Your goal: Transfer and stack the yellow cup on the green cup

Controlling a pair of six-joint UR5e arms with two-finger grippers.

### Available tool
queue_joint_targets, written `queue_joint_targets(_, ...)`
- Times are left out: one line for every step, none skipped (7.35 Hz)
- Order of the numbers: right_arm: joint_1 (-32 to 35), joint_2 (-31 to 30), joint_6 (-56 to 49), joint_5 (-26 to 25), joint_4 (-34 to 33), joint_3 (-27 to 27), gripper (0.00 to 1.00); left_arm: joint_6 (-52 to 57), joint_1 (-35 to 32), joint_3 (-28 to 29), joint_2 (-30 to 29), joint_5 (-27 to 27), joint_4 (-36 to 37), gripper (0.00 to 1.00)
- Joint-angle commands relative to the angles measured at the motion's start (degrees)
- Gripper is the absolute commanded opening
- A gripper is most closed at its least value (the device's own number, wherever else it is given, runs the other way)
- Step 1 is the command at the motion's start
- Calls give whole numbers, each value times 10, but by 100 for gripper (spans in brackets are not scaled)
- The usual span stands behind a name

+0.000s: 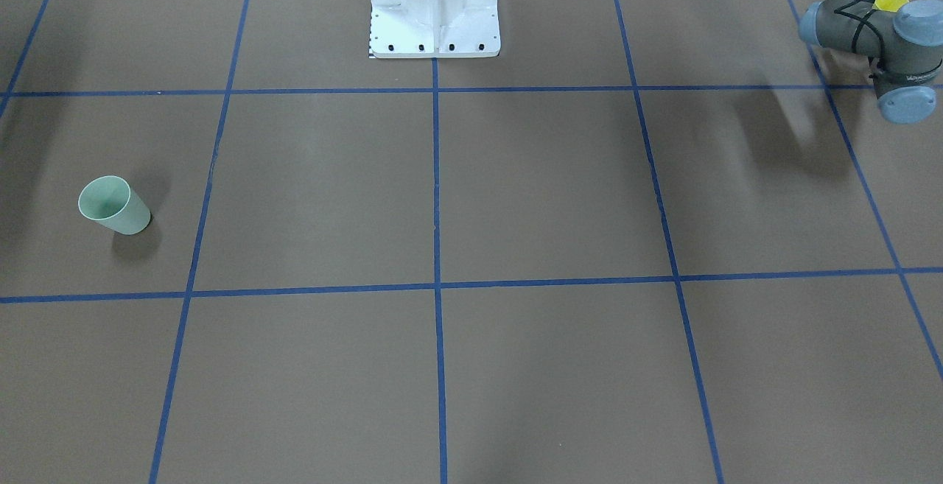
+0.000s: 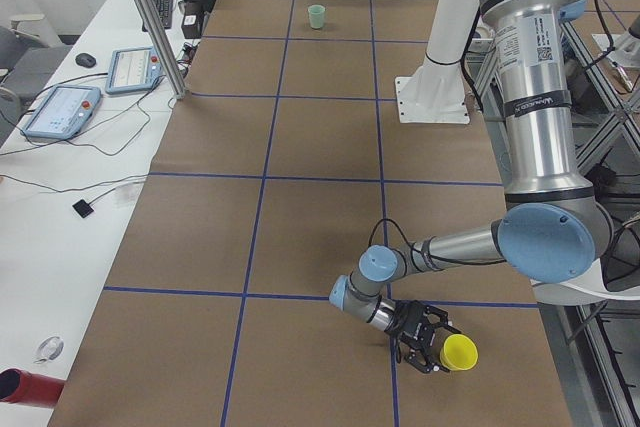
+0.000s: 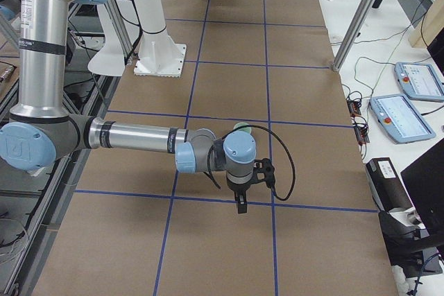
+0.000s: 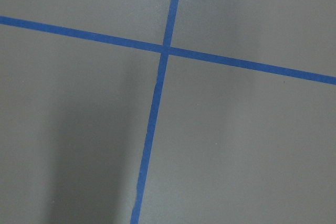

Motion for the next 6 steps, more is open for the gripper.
queue_joint_targets(0, 0, 0, 0, 1, 1, 99, -1, 0, 21, 0, -13, -1, 100)
queue_joint_targets(0, 0, 0, 0, 1, 1, 99, -1, 1, 23, 0, -22, -2, 100)
queue_joint_targets(-1, 0, 0, 0, 0, 1, 99, -1, 1, 26, 0, -26, -2, 100)
queue_joint_targets(-1, 0, 0, 0, 0, 1, 99, 0, 1, 29, 0, -34, -6, 100)
queue_joint_targets(-1, 0, 0, 0, 0, 0, 99, -1, 1, 34, 0, -37, -8, 100)
queue_joint_targets(-1, 0, 0, 0, 1, 0, 99, -1, 1, 40, 0, -37, -10, 100)
